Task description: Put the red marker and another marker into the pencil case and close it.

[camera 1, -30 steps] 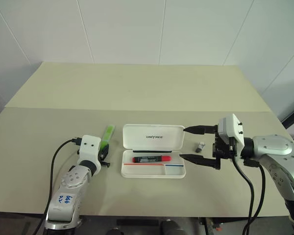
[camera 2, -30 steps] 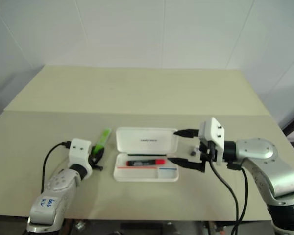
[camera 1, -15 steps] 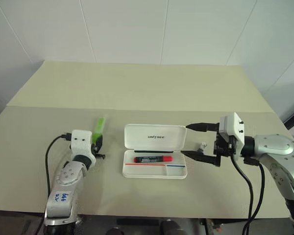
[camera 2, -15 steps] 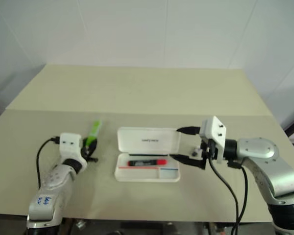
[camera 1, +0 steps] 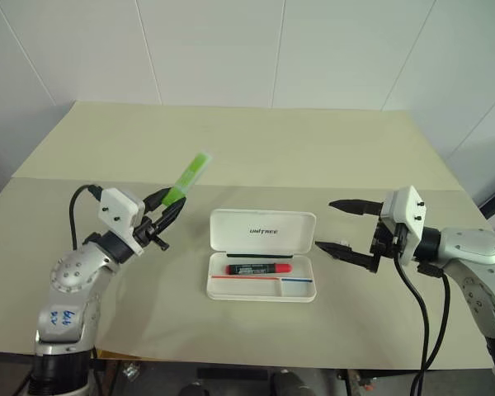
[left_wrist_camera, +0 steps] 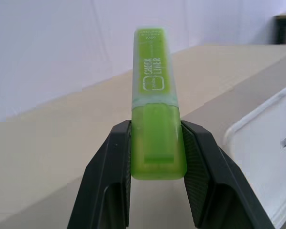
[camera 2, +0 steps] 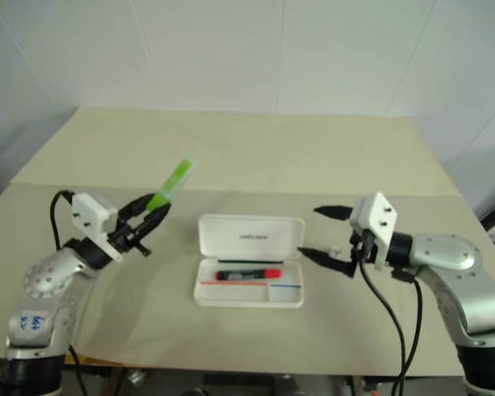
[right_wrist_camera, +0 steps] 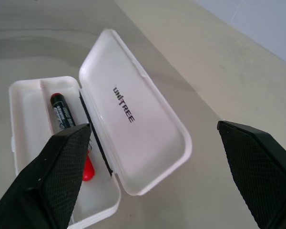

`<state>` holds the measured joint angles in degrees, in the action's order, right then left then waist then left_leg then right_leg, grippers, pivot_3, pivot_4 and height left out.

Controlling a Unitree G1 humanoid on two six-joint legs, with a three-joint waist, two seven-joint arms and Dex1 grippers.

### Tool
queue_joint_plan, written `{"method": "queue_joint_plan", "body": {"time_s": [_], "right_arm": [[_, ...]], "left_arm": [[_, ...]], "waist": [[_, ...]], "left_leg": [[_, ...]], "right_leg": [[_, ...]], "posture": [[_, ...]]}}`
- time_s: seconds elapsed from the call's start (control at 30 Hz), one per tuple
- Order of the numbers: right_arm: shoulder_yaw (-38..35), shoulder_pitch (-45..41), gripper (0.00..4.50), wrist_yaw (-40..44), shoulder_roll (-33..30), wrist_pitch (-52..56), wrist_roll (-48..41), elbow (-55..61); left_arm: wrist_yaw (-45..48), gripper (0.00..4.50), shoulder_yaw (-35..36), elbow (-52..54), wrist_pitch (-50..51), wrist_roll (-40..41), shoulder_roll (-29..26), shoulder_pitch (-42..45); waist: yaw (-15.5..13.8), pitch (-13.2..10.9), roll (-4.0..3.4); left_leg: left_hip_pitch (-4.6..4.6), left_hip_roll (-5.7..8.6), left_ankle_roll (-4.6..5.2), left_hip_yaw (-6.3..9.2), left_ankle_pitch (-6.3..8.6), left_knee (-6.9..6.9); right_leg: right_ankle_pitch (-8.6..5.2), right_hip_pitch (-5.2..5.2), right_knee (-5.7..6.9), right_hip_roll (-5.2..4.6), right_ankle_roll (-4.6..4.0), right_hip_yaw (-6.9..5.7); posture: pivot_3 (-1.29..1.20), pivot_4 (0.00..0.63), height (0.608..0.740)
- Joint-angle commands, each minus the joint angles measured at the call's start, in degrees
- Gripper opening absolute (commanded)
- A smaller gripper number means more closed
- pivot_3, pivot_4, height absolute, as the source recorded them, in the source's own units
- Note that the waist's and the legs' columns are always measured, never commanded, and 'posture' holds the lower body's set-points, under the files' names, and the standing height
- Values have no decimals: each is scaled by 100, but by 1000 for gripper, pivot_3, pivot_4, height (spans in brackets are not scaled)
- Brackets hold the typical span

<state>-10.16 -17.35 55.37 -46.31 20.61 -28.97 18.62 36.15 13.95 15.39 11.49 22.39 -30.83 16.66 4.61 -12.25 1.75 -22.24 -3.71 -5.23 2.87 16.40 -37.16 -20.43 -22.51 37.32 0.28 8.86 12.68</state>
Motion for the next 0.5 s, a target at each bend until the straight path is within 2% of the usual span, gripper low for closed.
{"method": "queue_joint_plan", "body": {"time_s": [0.03, 0.3, 0.5], "right_arm": [[-392, 182, 4500, -108, -104, -94, -8, 196], [-803, 501, 4500, -290, -178, -51, 20, 339], [-1148, 905, 4500, -492, -192, 125, -45, 687]], "left_arm": [[771, 1111, -174, 354, 18, 407, -362, 72], [2077, 1111, -615, 478, 12, 627, -1027, 59], [2936, 1111, -1098, 288, -182, 526, -1212, 248]], "waist": [[2, 0, -1], [18, -1, -1], [14, -1, -2]], "left_leg": [[-1, -1, 0, 1, 0, 2], [-1, -2, 1, -1, 0, 4], [-1, -1, 1, -3, 0, 1]], "right_leg": [[-1, 0, -1, 0, -1, -1], [-3, -3, 0, 1, -3, 0], [-3, -1, -1, 1, -3, 1]], "posture": [[0, 150, 740], [0, 150, 740], [0, 150, 740]]}}
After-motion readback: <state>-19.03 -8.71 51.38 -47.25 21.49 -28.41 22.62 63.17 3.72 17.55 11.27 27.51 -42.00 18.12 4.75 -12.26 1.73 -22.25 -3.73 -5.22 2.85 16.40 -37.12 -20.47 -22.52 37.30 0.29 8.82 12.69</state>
